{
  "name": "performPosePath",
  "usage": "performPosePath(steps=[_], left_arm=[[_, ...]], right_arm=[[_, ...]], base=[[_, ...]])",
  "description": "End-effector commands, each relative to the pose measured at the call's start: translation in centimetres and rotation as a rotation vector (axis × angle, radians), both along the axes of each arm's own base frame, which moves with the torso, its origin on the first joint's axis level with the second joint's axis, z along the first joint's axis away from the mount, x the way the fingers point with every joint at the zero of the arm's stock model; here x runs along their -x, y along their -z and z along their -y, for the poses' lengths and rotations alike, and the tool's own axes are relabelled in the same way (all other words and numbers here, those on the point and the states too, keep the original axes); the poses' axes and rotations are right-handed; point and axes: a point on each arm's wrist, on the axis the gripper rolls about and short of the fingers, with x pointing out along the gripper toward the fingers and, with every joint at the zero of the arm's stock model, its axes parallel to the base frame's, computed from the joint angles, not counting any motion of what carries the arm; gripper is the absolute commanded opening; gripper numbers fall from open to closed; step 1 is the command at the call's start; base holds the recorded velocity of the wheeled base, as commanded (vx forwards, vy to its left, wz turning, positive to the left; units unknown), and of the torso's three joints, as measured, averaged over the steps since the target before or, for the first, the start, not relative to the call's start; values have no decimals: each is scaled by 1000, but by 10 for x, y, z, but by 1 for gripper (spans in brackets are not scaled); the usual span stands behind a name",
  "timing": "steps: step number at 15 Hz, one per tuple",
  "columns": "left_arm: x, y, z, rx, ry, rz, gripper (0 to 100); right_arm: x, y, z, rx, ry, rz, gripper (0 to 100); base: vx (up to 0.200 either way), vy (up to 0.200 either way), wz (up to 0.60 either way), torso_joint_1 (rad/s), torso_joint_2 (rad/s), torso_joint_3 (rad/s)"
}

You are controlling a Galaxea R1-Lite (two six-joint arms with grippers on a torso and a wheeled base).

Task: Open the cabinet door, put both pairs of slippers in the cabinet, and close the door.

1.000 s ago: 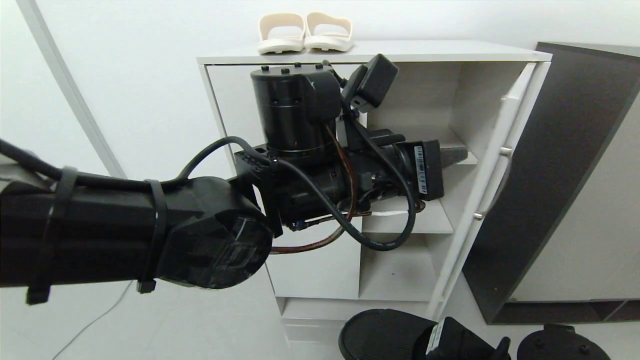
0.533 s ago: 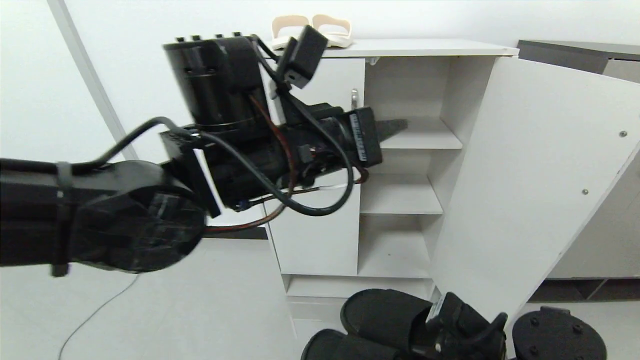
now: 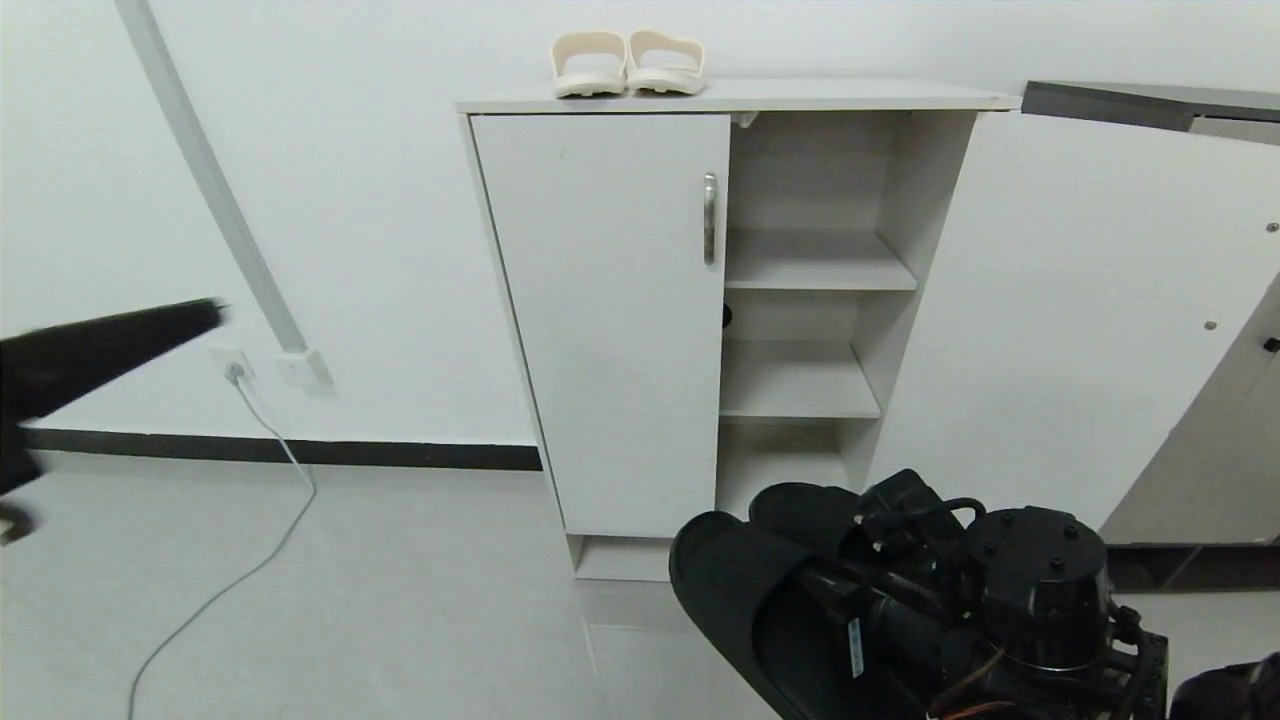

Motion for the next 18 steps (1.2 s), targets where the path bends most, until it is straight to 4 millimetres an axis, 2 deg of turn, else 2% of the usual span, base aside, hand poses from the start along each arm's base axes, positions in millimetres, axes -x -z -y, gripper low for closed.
performPosePath(steps=[1, 3, 4, 6, 7, 9, 11, 13, 15, 18], left_arm=[[120, 92, -49, -72, -375, -12, 0], [124, 159, -47, -115, -439, -80, 0], [120, 183, -46, -150, -453, -112, 0], [108, 206, -45, -126, -489, -115, 0], [104, 208, -44, -99, -495, -52, 0], [102, 210, -44, -95, -492, -31, 0], [101, 210, -43, -185, -439, -29, 0], [100, 210, -42, -191, -519, -67, 0], [109, 212, -41, -142, -589, 32, 0], [110, 215, -38, -154, -482, 34, 0]], right_arm=[[-2, 2, 0, 4, 8, -3, 0], [-1, 3, 0, 8, 4, -6, 0], [-1, 4, 0, 12, 3, -10, 0], [0, 5, 1, 15, 3, -12, 0], [-1, 5, 1, 16, 4, -13, 0], [0, 7, 1, 20, 2, -16, 0], [0, 6, 1, 12, 2, -5, 0], [0, 8, 0, 16, 0, -8, 0], [0, 8, 0, 17, 0, -9, 0], [2, 7, -5, 15, -17, -5, 0]], base=[[0, 0, 0, 0, 0, 0], [0, 0, 0, 0, 0, 0], [0, 0, 0, 0, 0, 0], [0, 0, 0, 0, 0, 0], [0, 0, 0, 0, 0, 0], [0, 0, 0, 0, 0, 0], [0, 0, 0, 0, 0, 0], [0, 0, 0, 0, 0, 0], [0, 0, 0, 0, 0, 0], [0, 0, 0, 0, 0, 0]])
